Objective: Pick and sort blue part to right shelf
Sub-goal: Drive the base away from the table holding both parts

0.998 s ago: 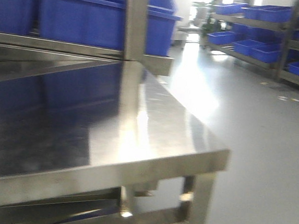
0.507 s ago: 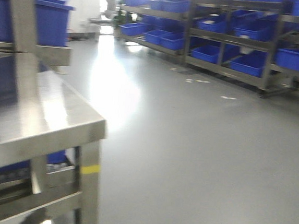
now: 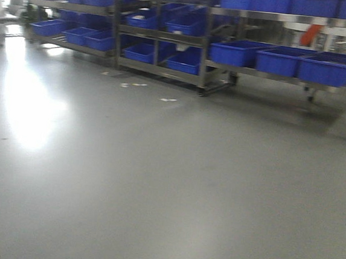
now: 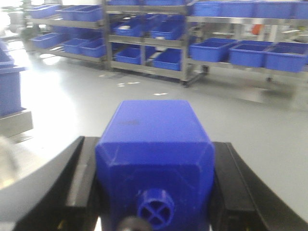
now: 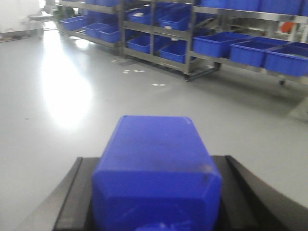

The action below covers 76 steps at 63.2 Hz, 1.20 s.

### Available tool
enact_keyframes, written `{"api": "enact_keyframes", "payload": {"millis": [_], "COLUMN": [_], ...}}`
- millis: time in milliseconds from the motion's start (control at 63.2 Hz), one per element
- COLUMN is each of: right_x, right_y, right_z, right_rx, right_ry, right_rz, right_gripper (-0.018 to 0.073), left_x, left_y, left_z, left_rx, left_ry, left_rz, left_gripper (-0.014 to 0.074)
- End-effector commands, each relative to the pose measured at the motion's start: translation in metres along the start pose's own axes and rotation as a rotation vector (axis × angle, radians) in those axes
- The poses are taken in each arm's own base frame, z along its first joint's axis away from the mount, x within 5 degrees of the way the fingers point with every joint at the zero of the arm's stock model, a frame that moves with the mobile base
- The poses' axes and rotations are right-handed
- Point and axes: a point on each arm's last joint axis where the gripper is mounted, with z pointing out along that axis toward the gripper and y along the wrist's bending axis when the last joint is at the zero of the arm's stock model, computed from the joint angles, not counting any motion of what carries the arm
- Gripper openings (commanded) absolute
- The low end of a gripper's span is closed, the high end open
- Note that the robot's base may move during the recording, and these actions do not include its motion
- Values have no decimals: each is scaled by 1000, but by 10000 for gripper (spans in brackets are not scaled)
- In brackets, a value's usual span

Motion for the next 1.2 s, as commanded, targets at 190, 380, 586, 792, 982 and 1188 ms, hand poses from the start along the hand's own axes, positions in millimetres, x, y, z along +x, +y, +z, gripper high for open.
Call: {"api": "enact_keyframes", "payload": {"millis": [190,380,586,792,982,1188], "right_x": [-18,-18,-18,-18,-17,-17], "right_y": [0,0,0,0,0,0], "right_z": [-2,-2,-2,-2,-2,-2], "right_rx": [3,3,3,3,4,4], "right_ry": [-112,-112,-112,-111,-108,-108], "right_rz": [-7,-7,-7,-7,-7,-7], "right_gripper": [465,465,465,465,465,465], "left_x": [-17,-17,-17,-17,-16,-16], "left_y": [0,0,0,0,0,0], "left_z": [-1,-1,-1,-1,-1,-1], "left_rx": [6,6,7,7,7,7], "left_ry": [-111,-111,-111,-109,-106,-106], "left_rz": [0,0,0,0,0,0], "left_gripper": [314,314,314,314,314,314]}}
